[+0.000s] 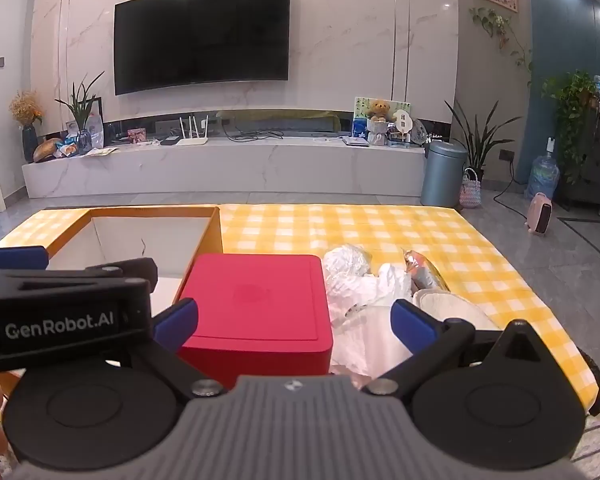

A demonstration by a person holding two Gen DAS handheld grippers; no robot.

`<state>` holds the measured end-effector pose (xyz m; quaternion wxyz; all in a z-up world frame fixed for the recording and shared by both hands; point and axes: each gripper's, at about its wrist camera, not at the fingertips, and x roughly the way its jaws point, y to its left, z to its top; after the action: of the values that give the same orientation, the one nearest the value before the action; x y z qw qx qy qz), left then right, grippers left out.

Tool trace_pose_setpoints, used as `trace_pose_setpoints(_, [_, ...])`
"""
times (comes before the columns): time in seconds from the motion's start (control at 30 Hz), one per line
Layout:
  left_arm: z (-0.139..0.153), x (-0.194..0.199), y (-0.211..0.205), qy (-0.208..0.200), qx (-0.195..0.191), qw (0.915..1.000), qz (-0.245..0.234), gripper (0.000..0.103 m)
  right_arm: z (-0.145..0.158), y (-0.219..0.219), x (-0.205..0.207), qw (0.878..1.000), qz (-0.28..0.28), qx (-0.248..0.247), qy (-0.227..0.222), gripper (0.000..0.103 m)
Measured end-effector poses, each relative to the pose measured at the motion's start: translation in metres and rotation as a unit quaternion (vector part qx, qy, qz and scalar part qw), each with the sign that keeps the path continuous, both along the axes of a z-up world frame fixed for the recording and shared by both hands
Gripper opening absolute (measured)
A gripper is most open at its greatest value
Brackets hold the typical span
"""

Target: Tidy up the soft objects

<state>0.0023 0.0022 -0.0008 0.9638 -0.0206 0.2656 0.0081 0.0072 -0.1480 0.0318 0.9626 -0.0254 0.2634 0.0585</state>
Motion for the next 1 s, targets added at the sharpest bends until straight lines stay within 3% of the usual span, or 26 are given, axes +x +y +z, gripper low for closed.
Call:
trace_pose_setpoints(0.27, [-0.004,-0.004,-0.002,-0.013,0.024,0.9996,-0.003,0.103,-0.004,0.002,0.003,1.000,0.002,-0.014,0.016,0.100])
trace_pose_setpoints(1.0, [-0.006,-0.002,-0.002,-0.006,0.022,0.9996,-0.016,0.103,-0.009,0.001,0.002,1.000,0.009,-0.008,0.015,0.100])
